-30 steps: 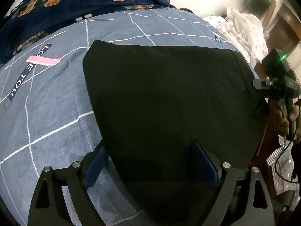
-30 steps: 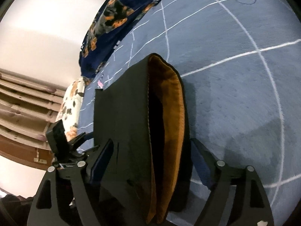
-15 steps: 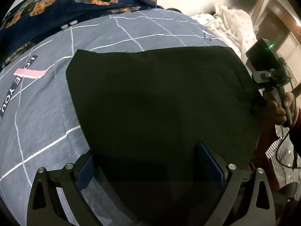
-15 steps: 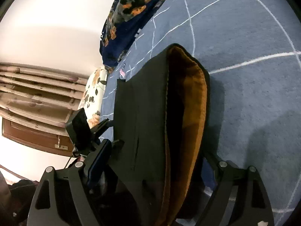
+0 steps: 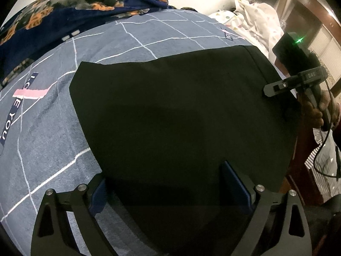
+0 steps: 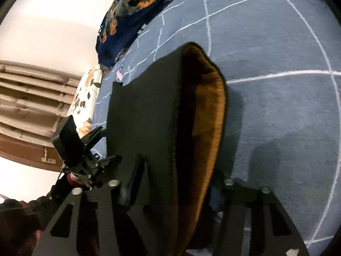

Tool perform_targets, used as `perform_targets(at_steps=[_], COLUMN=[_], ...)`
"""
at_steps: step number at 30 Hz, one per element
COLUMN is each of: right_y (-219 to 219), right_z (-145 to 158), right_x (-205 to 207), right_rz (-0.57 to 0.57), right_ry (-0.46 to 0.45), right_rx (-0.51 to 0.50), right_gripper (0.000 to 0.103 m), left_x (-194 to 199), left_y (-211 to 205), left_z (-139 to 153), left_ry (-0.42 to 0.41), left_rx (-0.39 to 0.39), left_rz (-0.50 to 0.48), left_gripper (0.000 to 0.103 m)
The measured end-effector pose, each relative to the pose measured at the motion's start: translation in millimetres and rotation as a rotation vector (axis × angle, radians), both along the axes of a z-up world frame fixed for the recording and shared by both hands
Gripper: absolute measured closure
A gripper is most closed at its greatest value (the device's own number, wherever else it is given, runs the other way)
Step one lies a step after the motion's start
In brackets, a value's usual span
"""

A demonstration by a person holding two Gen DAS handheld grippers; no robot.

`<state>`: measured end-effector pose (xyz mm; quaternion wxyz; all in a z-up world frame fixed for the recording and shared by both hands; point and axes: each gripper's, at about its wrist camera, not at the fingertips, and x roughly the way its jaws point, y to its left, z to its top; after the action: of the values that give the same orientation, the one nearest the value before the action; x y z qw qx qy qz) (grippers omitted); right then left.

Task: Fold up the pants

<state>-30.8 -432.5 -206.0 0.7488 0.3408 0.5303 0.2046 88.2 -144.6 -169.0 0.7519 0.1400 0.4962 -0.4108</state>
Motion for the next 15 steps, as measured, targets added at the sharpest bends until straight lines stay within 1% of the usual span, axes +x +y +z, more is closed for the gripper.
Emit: perform_targets(at_steps=[2,4,6,7,8,9,10,11,12,13,14,15], right_y=[-1,0,2,2,3,4,6,8,11,13,14,13], right_z=[-2,-3,-3,-3,-3,-3,-2,-1,0,0,0,-1], right_x=[-1,-2,-2,-1,0,1,2,2,2,2,2,1], right_rz=[-0.017,-0.024,-0.032,-0.037,-0.042,-0.042,-0.043,-0.042,-0.039,-0.036,-0.038,-0.049], right_ry=[-0.003,-0.026,-0.042,-0.046,-0.047,-0.047,-0.047,-0.047,-0.049,-0.05,-0.048,-0.047], right_rx=[0.018,0.024,0.047,0.06,0.065,0.062,0.056,0.044,0.018,-0.011,-0.03,-0.022], right_gripper=[0.057,0.055,0.048,0.047,0.047,0.047,0.047,0.049,0.057,0.062,0.065,0.067], left_x=[0,0,0,0,0,-1,-2,-1,1,3,4,6], left_y=[-2,-3,-4,-4,-4,-4,-3,-2,-1,1,2,4], left_z=[0,-1,-1,-1,-1,0,1,1,2,3,4,5], left_ry=[-0.004,-0.003,-0.005,-0.01,-0.017,-0.031,-0.051,-0.054,-0.057,-0.054,-0.052,-0.049], left_rx=[0.008,0.013,0.016,0.016,0.016,0.015,0.015,0.012,0.005,-0.001,-0.005,-0.009], left_rz=[-0.003,-0.003,-0.004,-0.005,-0.005,-0.002,0.005,0.009,0.019,0.025,0.029,0.033], left_gripper=[0.009,0.009,0.009,0.009,0.012,0.019,0.022,0.03,0.037,0.041,0.046,0.051])
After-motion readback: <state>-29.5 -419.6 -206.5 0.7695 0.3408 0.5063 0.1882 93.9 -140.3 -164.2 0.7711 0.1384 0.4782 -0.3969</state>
